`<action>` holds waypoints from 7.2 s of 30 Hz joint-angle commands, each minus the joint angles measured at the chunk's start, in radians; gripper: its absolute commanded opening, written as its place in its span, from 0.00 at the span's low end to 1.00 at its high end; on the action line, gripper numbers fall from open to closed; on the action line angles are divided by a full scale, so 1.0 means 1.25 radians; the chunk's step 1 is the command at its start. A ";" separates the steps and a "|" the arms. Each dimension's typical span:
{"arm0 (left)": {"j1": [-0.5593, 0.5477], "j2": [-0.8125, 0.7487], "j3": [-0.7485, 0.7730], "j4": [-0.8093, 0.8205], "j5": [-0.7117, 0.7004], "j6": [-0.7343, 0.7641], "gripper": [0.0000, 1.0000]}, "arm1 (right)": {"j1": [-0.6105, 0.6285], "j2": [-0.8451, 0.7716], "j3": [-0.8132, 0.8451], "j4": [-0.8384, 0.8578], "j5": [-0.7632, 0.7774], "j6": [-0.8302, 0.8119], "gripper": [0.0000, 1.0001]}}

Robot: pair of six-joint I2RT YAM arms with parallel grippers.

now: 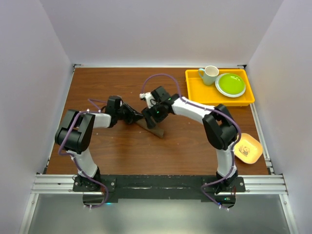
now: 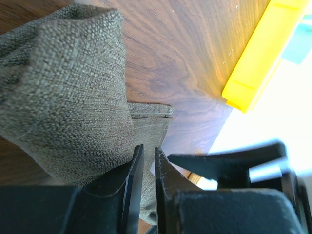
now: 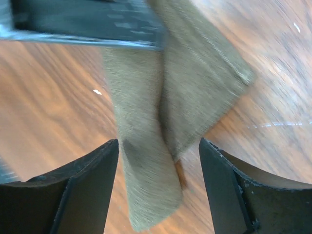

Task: Fold the napkin, place the utensils inside, and roll it up
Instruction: Roll the napkin with the utensil

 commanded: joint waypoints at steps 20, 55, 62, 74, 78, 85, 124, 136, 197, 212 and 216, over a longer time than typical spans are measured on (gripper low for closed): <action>0.041 0.024 0.032 -0.088 0.047 0.032 0.19 | 0.297 0.037 0.012 0.098 0.635 -0.225 0.67; 0.058 -0.189 -0.040 0.039 0.042 0.096 0.29 | -0.094 0.257 0.018 0.105 -0.428 0.215 0.19; 0.057 -0.065 -0.023 0.145 0.066 0.037 0.24 | -0.094 0.250 0.040 0.061 -0.376 0.185 0.23; 0.066 0.026 0.004 0.057 0.066 0.103 0.21 | -0.084 0.128 0.102 -0.084 -0.166 0.071 0.54; 0.067 0.017 0.022 0.004 0.066 0.111 0.20 | -0.046 0.061 0.115 -0.133 0.035 -0.005 0.61; 0.067 0.010 0.085 -0.135 0.070 0.107 0.20 | 0.112 -0.007 0.105 -0.102 0.400 -0.097 0.78; 0.172 -0.130 0.134 -0.321 -0.002 0.302 0.45 | 0.078 0.122 0.124 -0.045 0.094 -0.079 0.06; 0.062 -0.138 0.071 -0.097 0.088 0.169 0.38 | -0.116 0.254 0.036 0.146 -0.521 0.291 0.08; 0.072 0.102 0.166 -0.108 0.129 0.170 0.30 | 0.198 0.053 0.084 -0.010 0.526 -0.267 0.79; 0.091 0.044 0.292 -0.308 0.056 0.310 0.39 | 0.190 0.126 0.126 -0.042 0.411 -0.203 0.13; 0.129 -0.033 0.346 -0.404 -0.072 0.368 0.48 | 0.147 0.108 0.121 -0.051 0.261 -0.115 0.08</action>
